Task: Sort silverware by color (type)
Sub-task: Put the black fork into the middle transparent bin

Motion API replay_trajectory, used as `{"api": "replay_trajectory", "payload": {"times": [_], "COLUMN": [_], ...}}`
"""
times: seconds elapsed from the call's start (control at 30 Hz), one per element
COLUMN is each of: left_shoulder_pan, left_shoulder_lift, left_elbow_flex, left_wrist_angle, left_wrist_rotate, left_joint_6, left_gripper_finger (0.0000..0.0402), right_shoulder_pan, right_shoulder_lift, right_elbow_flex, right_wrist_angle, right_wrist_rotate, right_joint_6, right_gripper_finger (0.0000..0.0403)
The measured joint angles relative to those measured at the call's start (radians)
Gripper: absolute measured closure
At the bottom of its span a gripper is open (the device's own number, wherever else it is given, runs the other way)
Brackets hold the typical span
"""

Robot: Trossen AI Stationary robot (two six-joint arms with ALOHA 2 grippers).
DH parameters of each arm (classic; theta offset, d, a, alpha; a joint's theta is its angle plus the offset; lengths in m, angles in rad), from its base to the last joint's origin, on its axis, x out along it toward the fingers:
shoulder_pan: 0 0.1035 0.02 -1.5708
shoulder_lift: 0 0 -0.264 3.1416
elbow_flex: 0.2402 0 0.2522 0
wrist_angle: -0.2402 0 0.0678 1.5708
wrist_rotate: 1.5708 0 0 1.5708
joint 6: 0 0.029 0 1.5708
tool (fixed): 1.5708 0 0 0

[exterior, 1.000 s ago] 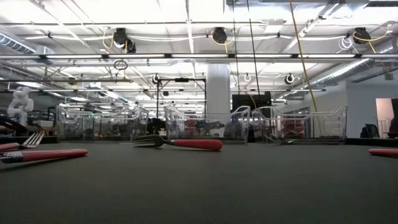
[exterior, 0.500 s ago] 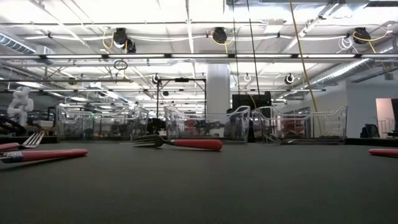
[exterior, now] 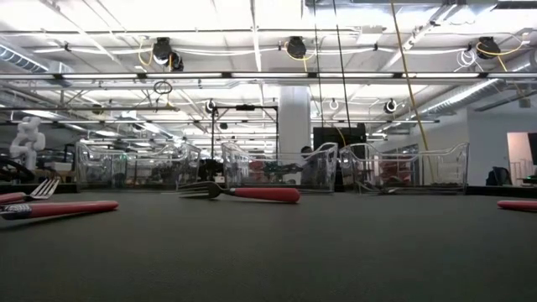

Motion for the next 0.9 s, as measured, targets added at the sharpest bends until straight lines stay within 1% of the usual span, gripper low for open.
{"api": "replay_trajectory", "payload": {"times": [0.07, 0.2, 0.37, 0.43, 0.53, 0.6, 0.8, 0.9], "left_shoulder_pan": [0.023, 0.06, 0.074, 0.074, 0.073, 0.073, 0.072, 0.075], "left_shoulder_lift": [0.008, 0.01, 0.01, 0.01, 0.01, 0.009, 0.009, 0.009], "left_elbow_flex": [0.0, 0.0, 0.0, 0.0, 0.0, 0.0, 0.0, 0.0], "left_wrist_angle": [0.01, -0.004, -0.023, -0.031, -0.036, -0.04, -0.082, -0.107], "left_wrist_rotate": [0.06, 0.125, 0.167, 0.181, 0.209, 0.225, 0.229, 0.228], "left_joint_6": [-0.055, -0.123, -0.149, -0.149, -0.149, -0.149, -0.149, -0.148], "left_gripper_finger": [0.0157, 0.0157, 0.0158, 0.0163, 0.018, 0.0196, 0.0242, 0.0256], "right_shoulder_pan": [-0.001, -0.002, -0.011, -0.013, -0.014, -0.014, -0.014, -0.011], "right_shoulder_lift": [0.01, 0.036, 0.066, 0.068, 0.067, 0.067, 0.067, 0.064], "right_elbow_flex": [0.0, 0.0, 0.0, 0.0, 0.0, 0.0, 0.0, 0.0], "right_wrist_angle": [0.007, 0.037, 0.066, 0.067, 0.064, 0.06, 0.06, 0.06], "right_wrist_rotate": [0.002, 0.029, 0.038, 0.069, 0.103, 0.104, 0.103, 0.103], "right_joint_6": [-0.002, -0.014, -0.028, -0.028, -0.046, -0.047, -0.048, -0.047], "right_gripper_finger": [0.0403, 0.0403, 0.0403, 0.0403, 0.0403, 0.0403, 0.0403, 0.0403]}}
